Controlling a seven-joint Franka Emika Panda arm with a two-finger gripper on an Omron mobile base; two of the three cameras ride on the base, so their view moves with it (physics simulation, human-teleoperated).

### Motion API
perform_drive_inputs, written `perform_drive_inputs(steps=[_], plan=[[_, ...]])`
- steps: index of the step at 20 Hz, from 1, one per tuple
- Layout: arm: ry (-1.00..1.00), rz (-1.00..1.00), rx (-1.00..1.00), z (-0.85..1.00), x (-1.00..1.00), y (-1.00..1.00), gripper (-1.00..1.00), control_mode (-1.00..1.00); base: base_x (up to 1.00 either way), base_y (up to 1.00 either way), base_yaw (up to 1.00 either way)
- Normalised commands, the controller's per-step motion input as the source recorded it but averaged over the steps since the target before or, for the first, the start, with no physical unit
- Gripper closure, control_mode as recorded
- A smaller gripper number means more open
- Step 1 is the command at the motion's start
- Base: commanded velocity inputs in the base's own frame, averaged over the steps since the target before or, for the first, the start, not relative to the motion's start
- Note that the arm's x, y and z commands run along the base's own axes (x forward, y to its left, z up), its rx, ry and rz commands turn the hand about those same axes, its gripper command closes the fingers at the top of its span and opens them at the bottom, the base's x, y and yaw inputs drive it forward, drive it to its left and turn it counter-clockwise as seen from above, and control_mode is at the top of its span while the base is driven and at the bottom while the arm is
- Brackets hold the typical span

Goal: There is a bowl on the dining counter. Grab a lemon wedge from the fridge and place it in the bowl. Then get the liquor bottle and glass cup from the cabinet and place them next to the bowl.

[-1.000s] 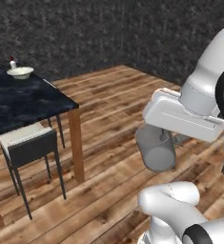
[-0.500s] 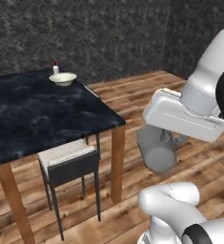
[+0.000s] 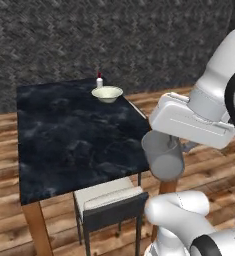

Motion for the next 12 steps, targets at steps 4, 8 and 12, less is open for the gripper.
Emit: perform_drive_inputs(steps=[4,8,12], plan=[[0.0,0.0,0.0,0.0,0.0,0.0,1.0,1.0,0.63,-0.67,0.25],[0.0,0.0,0.0,0.0,0.0,0.0,1.0,1.0,0.3,-0.99,0.21],[0.0,0.0,0.0,0.0,0.0,0.0,1.0,1.0,0.04,-1.0,0.18]])
